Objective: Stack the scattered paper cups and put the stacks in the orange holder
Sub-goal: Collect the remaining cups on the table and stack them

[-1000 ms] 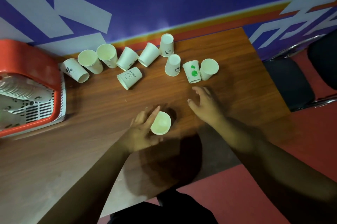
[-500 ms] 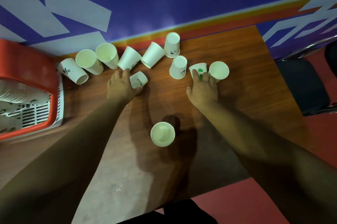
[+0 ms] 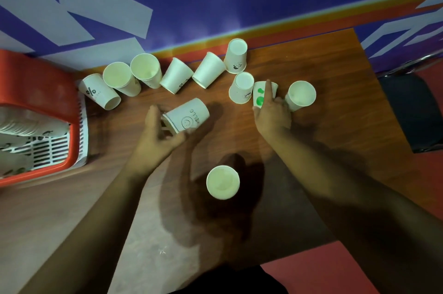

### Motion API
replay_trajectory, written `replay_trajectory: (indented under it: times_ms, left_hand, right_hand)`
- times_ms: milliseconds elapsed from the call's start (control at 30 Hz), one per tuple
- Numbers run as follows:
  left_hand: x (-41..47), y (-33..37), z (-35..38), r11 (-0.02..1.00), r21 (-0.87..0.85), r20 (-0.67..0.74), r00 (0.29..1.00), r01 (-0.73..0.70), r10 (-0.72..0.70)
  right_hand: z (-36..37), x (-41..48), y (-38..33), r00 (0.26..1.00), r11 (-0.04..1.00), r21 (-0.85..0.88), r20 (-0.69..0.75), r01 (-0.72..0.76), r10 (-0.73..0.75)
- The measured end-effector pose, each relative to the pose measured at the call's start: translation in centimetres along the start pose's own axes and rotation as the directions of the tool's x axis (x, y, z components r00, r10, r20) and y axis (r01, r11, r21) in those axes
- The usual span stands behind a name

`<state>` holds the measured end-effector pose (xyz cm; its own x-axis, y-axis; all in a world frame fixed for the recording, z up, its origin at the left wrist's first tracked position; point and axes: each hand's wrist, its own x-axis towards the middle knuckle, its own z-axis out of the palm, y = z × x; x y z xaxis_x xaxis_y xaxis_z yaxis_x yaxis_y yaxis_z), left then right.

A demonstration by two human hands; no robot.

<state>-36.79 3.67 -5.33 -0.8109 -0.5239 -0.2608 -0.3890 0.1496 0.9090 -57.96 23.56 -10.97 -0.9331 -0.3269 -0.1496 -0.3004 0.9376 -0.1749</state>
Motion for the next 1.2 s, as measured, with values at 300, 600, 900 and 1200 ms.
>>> replay_trajectory:
  times_ms: [300, 600, 900, 1200]
  left_hand:
    - [-7.8, 3.8, 0.9, 0.91, 0.194, 0.372, 0.886, -0.367, 0.278]
    - [-8.4, -0.8, 4.8, 0.732, 0.449, 0.507, 0.82, -0.513, 0.264]
    - [-9.5, -0.3, 5.0, 0.997, 0.074, 0.328, 0.945, -0.006, -0.018]
    - [-10.8, 2.8, 5.1, 0.983, -0.179, 0.285, 0.958, 0.034, 0.018]
  right_hand:
    - [-1.0, -2.0, 0.8, 0.977, 0.966, 0.254, 0.212, -0.055, -0.001]
    - [-3.6, -6.0, 1.3, 0.984, 0.692, 0.71, 0.177, -0.133, 0.008]
    - [-9.0, -13.5, 0.7, 0.955, 0.47, 0.876, 0.223, -0.107, -0.198]
    - [-5.6, -18.7, -0.3, 0.861, 0.613, 0.78, 0.223, 0.124, -0.458]
